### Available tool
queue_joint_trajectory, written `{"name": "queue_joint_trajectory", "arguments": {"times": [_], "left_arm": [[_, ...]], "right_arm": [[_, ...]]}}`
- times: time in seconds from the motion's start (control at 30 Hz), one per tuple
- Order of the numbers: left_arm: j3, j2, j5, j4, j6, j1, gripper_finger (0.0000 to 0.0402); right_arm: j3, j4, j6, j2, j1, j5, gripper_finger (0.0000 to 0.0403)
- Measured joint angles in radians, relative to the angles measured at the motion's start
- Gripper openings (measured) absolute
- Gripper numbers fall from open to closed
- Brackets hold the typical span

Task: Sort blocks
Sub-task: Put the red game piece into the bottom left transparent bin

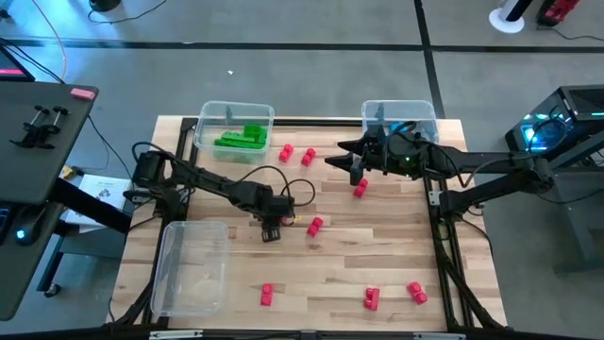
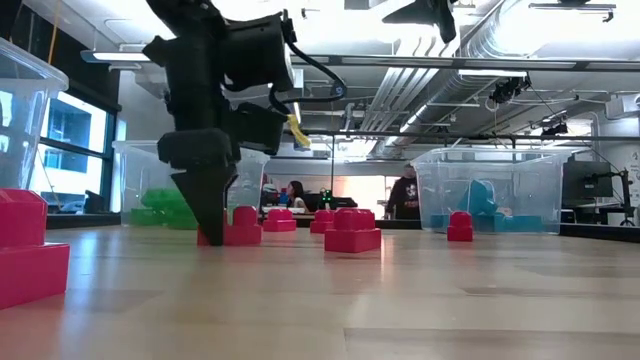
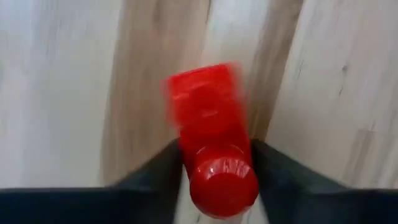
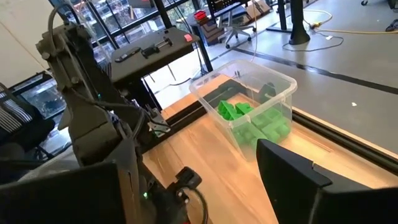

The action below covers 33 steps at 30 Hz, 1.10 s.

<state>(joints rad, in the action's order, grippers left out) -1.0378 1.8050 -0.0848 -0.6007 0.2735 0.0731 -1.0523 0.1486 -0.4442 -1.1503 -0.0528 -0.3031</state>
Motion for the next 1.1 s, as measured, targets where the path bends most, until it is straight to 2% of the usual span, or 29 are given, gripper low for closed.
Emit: {"name": "queue_joint_trajectory", "arguments": {"times": [0.03,0.07,0.2,0.4,0.5,0.57,0.7,0.77,0.87,0.97,1.1], "left_arm": [[0.000,-0.005,-0.004,-0.006,0.005,-0.005,0.0099],[0.000,-0.013,-0.004,-0.008,0.011,-0.012,0.0076],[-0.033,-0.104,-0.027,-0.077,0.012,-0.056,0.0077],[-0.107,-0.387,-0.065,-0.208,-0.056,-0.129,0.0077],[-0.145,-0.542,-0.047,-0.340,0.051,-0.131,0.0077],[-0.170,-0.629,-0.008,-0.465,0.207,-0.104,0.0077],[-0.203,-0.769,0.112,-0.645,0.591,0.065,0.0077],[-0.207,-0.807,0.152,-0.689,0.769,0.204,0.0077],[-0.203,-0.817,0.156,-0.731,0.990,0.425,0.0077],[-0.157,-0.797,0.152,-0.752,1.111,0.613,0.0077],[-0.043,-0.751,0.150,-0.714,1.127,0.757,0.0077]], "right_arm": [[0.000,0.000,0.000,0.000,0.000,0.000,0.0204],[0.000,0.000,0.000,0.000,0.000,0.000,0.0204],[0.000,0.001,0.006,0.000,0.000,0.000,0.0204],[0.000,0.009,0.052,0.000,0.000,0.000,0.0204],[0.000,0.010,0.062,0.000,0.000,0.001,0.0204],[0.000,0.017,0.061,0.000,0.000,0.017,0.0204],[0.000,0.035,0.097,-0.007,0.000,0.060,0.0204],[0.000,0.047,0.112,-0.016,0.000,0.094,0.0204],[0.001,0.072,0.099,-0.028,0.000,0.151,0.0204],[0.001,0.087,0.042,-0.034,0.009,0.210,0.0204],[0.001,0.099,-0.103,-0.035,0.060,0.242,0.0204]]}}
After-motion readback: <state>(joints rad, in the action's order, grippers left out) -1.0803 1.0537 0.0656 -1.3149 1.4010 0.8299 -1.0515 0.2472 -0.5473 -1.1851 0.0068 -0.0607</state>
